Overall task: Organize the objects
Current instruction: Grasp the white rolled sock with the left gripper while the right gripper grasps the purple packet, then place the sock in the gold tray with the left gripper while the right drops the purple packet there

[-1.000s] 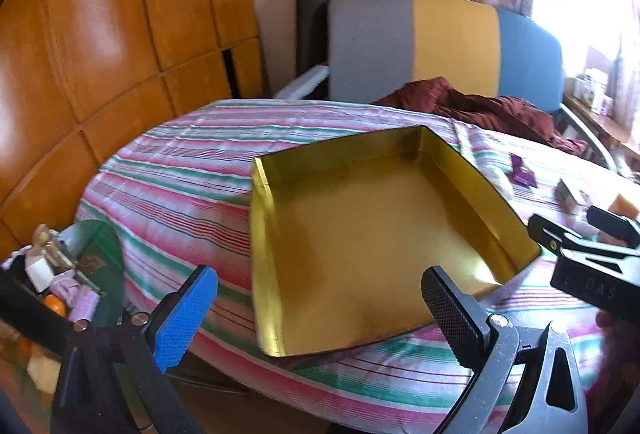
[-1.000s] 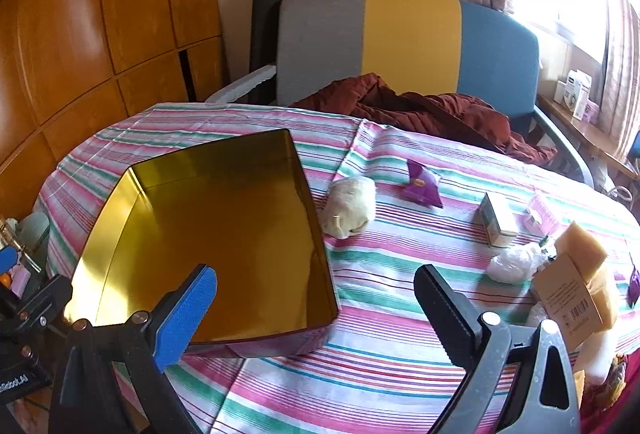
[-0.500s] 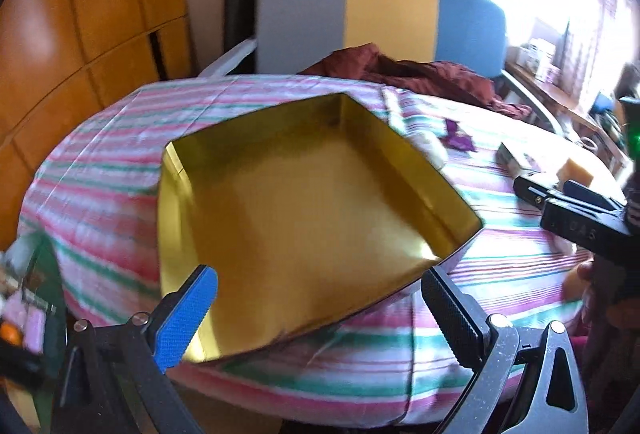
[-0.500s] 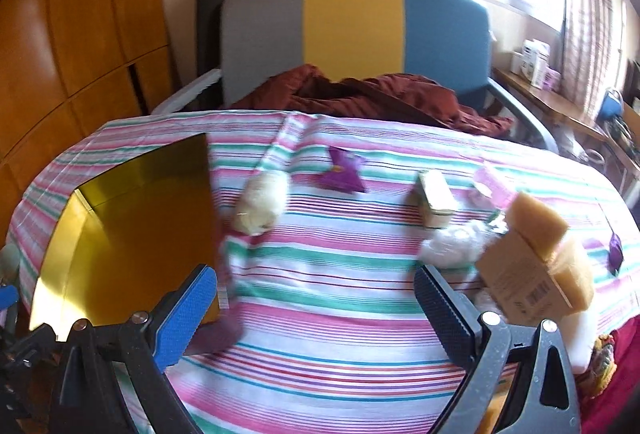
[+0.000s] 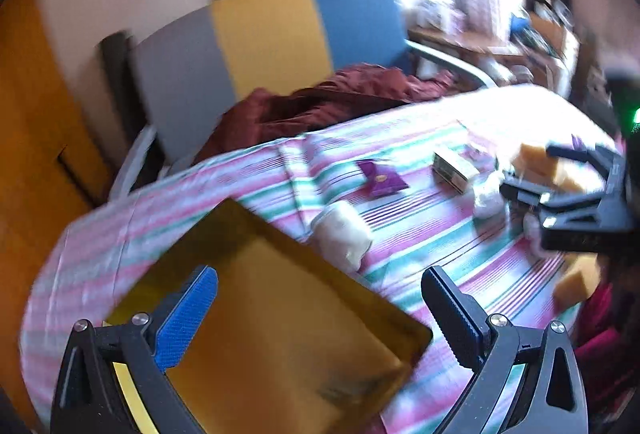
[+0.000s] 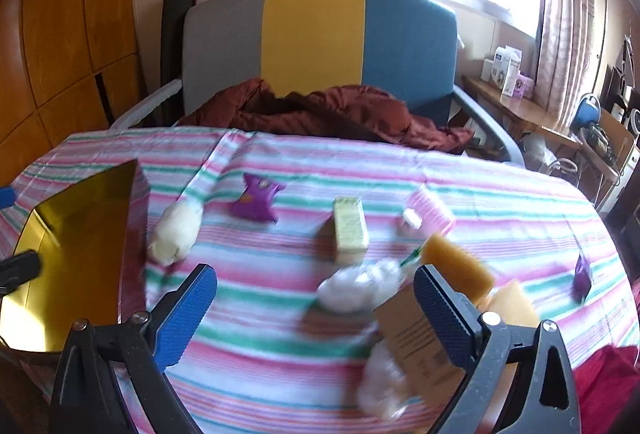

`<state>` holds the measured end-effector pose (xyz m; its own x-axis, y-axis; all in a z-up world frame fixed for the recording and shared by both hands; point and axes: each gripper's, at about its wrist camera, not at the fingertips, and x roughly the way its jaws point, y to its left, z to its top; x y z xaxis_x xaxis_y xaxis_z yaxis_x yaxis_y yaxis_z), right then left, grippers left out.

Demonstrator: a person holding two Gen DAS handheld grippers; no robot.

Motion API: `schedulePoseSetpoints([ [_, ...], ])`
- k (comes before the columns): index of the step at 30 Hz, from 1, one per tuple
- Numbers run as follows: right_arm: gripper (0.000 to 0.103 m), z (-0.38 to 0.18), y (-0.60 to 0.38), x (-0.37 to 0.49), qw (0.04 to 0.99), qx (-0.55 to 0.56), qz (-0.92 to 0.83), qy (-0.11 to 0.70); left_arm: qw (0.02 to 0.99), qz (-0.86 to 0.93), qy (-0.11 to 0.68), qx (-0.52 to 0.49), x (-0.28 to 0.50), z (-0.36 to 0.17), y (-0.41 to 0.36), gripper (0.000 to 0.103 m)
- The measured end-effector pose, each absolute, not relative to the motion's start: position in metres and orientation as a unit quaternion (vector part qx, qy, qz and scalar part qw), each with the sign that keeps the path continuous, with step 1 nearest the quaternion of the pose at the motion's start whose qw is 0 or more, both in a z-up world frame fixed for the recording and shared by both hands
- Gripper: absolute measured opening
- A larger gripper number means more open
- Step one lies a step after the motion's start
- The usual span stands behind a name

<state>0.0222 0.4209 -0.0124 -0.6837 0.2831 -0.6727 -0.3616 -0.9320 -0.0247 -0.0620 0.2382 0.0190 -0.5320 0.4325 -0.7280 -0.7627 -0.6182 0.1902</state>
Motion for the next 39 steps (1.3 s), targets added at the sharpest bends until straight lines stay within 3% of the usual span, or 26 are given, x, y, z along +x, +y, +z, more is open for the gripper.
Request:
schedulePoseSetpoints([
  [6, 0.101, -0.011, 0.445, 0.018, 0.169, -0.346, 0.920, 0.070, 0.389, 0.790, 0.336, -0.334, -0.088, -0.010, 0.288, 0.100],
  [16, 0.101, -0.013, 0.453, 0.018, 0.140, -0.349, 0.921, 0.097, 0.388, 0.742, 0.391, -0.383, -0.129, -0.065, 0.332, 0.095],
  [19, 0.101, -0.013, 0.453, 0.018, 0.139, -0.350, 0.921, 0.097, 0.390, 0.733, 0.391, -0.398, -0.136, -0.075, 0.338, 0.086],
  [21, 0.101, -0.012, 0.454, 0.017, 0.139, -0.350, 0.921, 0.098, 0.392, 0.722, 0.391, -0.416, -0.140, -0.084, 0.342, 0.063],
  [26, 0.101, -0.014, 0.454, 0.017, 0.141, -0.353, 0.920, 0.096, 0.400, 0.736, 0.358, -0.413, -0.138, -0.075, 0.338, 0.057],
  [39, 0.099, -0.014, 0.445, -0.041, 0.104, -0.390, 0.907, 0.123, 0.393, 0.814, 0.166, -0.393, -0.126, 0.008, 0.242, 0.057],
])
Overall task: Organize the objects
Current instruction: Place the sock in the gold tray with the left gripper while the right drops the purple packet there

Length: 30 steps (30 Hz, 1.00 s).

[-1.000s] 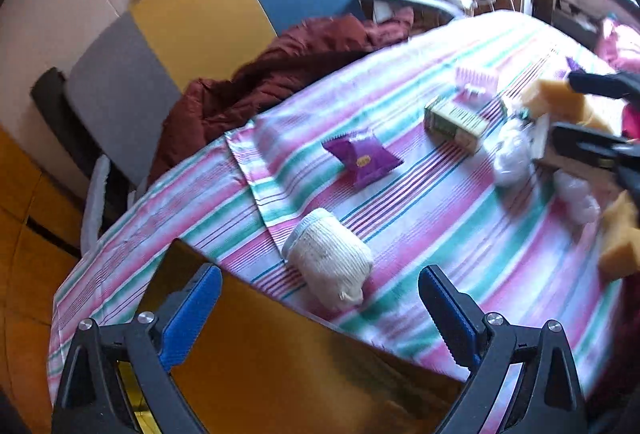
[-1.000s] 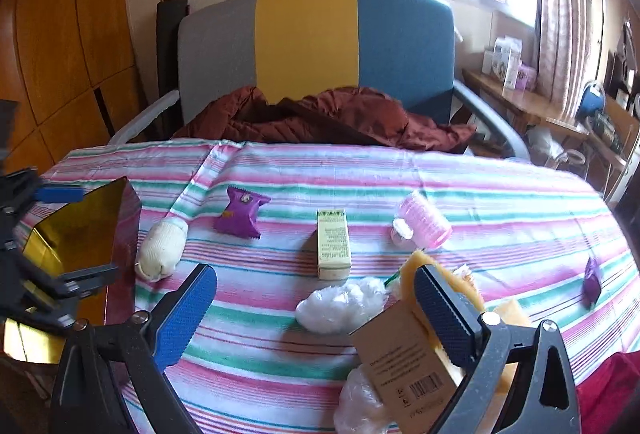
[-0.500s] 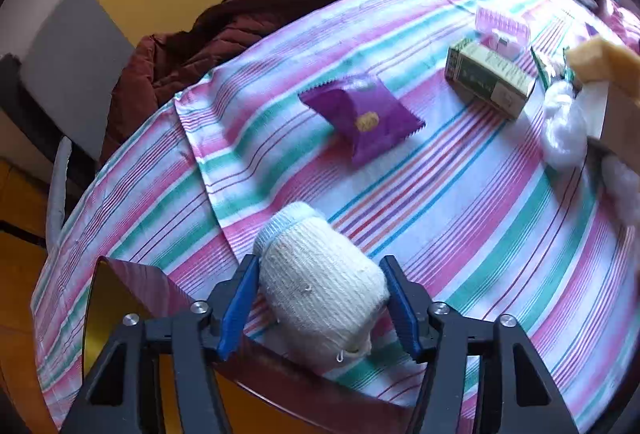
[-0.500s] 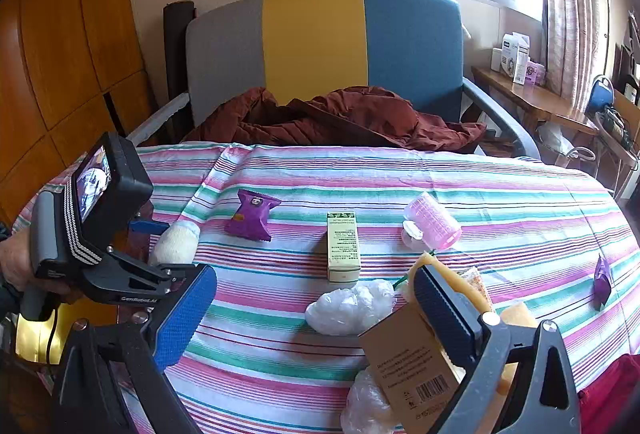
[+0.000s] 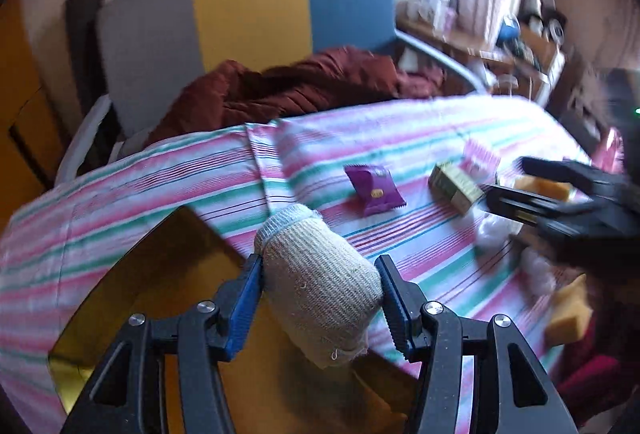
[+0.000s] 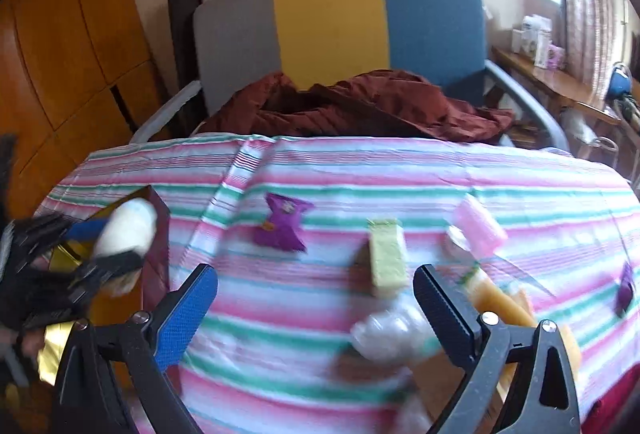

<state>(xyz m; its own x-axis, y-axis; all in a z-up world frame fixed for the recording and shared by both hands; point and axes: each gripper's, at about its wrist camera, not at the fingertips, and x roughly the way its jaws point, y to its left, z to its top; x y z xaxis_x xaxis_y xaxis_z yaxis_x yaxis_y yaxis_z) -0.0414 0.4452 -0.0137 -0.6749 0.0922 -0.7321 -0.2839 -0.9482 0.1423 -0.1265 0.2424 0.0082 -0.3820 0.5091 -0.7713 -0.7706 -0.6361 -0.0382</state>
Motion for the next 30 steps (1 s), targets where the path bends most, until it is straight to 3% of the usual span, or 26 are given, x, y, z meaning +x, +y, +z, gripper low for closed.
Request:
schedulePoseSetpoints([
  [8, 0.090, -0.062, 0.436, -0.147, 0.107, -0.459, 0.876, 0.104, 0.343, 0.845, 0.098, -0.399, -0.111, 0.023, 0.161, 0.057],
  [11, 0.080, -0.085, 0.436, -0.173, 0.118, -0.490, 0.858, 0.101, 0.316, 0.853, 0.085, -0.406, -0.105, 0.021, 0.129, 0.058],
  [12, 0.065, -0.092, 0.437, -0.177, 0.116, -0.500, 0.852, 0.103, 0.307, 0.854, 0.080, -0.412, -0.104, 0.018, 0.119, 0.058],
  [13, 0.042, -0.098, 0.437, -0.181, 0.110, -0.510, 0.847, 0.106, 0.297, 0.855, 0.073, -0.419, -0.103, 0.014, 0.109, 0.058],
  [14, 0.035, -0.102, 0.437, -0.181, 0.109, -0.515, 0.844, 0.105, 0.289, 0.855, 0.069, -0.424, -0.100, 0.010, 0.101, 0.058],
  [21, 0.035, -0.056, 0.403, -0.140, 0.064, -0.464, 0.881, 0.066, 0.229, 0.851, 0.066, -0.468, -0.090, -0.031, 0.073, 0.058],
  [30, 0.035, -0.008, 0.302, -0.097, -0.077, -0.427, 0.901, 0.021, 0.171, 0.866, 0.070, -0.464, -0.070, -0.039, 0.040, 0.062],
])
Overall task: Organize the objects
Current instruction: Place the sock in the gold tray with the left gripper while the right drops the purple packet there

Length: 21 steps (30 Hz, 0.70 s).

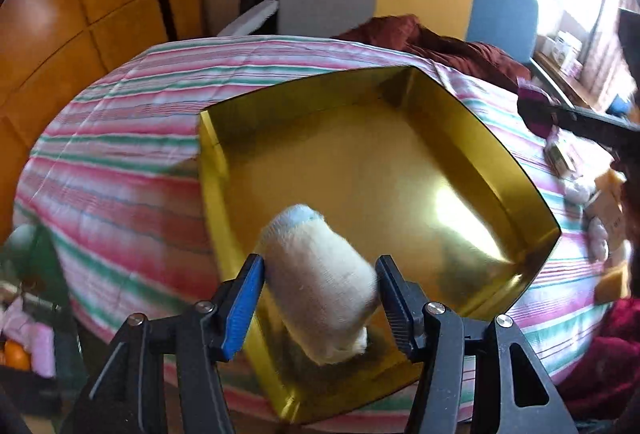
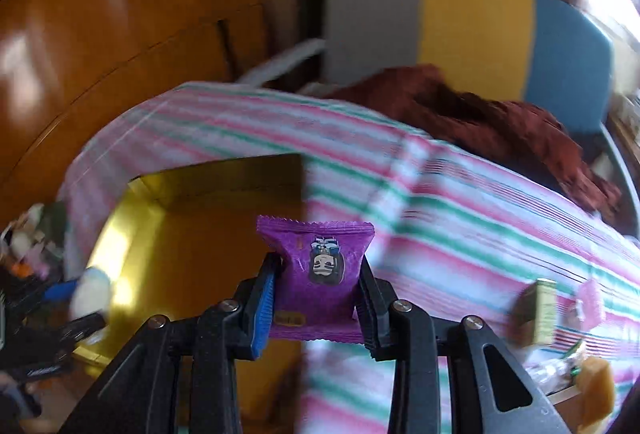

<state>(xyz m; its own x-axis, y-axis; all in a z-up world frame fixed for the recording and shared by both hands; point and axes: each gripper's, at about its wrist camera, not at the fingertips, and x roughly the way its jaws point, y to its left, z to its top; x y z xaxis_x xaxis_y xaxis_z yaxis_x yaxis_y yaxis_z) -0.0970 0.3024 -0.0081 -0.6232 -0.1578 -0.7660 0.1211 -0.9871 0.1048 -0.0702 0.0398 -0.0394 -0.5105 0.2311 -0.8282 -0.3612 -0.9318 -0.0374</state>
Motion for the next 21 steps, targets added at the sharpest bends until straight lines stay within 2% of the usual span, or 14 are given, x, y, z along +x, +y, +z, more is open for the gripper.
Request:
schedulePoseSetpoints([
  [1, 0.036, -0.008, 0.286, -0.092, 0.091, 0.428, -0.899, -0.011, 0.163, 0.870, 0.065, -0.461, -0.067, -0.038, 0.034, 0.066],
  [2, 0.036, -0.008, 0.275, -0.088, 0.096, 0.430, -0.898, -0.002, 0.155, 0.875, 0.060, -0.456, -0.064, -0.035, 0.031, 0.077],
  [3, 0.038, -0.008, 0.263, -0.082, 0.098, 0.430, -0.897, 0.009, 0.146, 0.881, 0.055, -0.447, -0.063, -0.032, 0.025, 0.084],
  [4, 0.047, -0.009, 0.249, -0.075, 0.095, 0.428, -0.898, 0.031, 0.138, 0.888, 0.050, -0.436, -0.059, -0.027, 0.021, 0.085],
  [7, 0.056, -0.008, 0.227, -0.059, 0.095, 0.420, -0.901, 0.061, 0.131, 0.900, 0.034, -0.415, -0.050, -0.016, 0.011, 0.086],
  [21, 0.065, 0.006, 0.186, -0.012, 0.048, 0.382, -0.918, 0.092, 0.112, 0.913, 0.010, -0.391, -0.028, -0.005, -0.001, 0.089],
])
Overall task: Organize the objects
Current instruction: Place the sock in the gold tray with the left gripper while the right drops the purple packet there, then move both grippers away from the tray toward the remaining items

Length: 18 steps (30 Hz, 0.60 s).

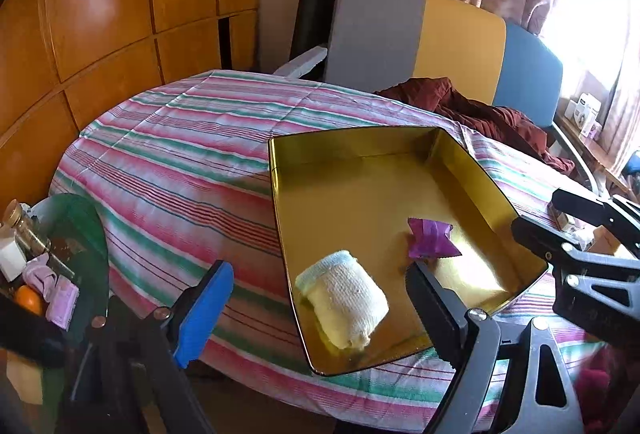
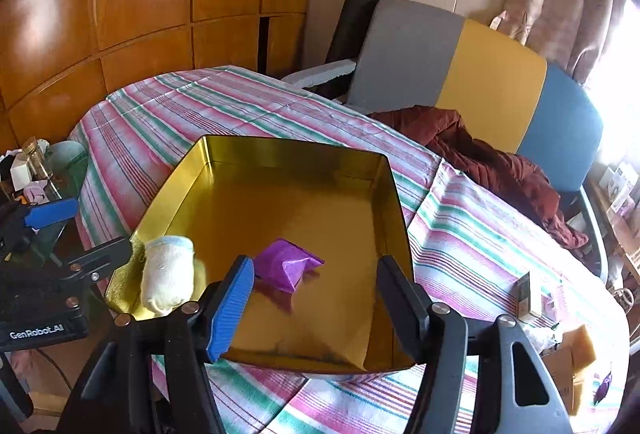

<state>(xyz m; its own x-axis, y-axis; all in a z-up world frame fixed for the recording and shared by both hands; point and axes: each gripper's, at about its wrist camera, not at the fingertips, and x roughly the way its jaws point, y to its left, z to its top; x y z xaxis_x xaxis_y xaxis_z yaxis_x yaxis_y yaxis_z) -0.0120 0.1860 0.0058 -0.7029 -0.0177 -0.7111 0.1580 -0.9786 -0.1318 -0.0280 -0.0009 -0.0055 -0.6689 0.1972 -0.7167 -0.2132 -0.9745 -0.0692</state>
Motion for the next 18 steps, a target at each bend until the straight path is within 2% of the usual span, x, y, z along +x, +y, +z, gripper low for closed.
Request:
schedulePoseSetpoints([
  [18, 0.066, 0.013, 0.187, 0.003, 0.041, 0.369, -0.925, 0.086, 0.118, 0.914, 0.017, -0.387, -0.019, -0.003, 0.008, 0.089],
])
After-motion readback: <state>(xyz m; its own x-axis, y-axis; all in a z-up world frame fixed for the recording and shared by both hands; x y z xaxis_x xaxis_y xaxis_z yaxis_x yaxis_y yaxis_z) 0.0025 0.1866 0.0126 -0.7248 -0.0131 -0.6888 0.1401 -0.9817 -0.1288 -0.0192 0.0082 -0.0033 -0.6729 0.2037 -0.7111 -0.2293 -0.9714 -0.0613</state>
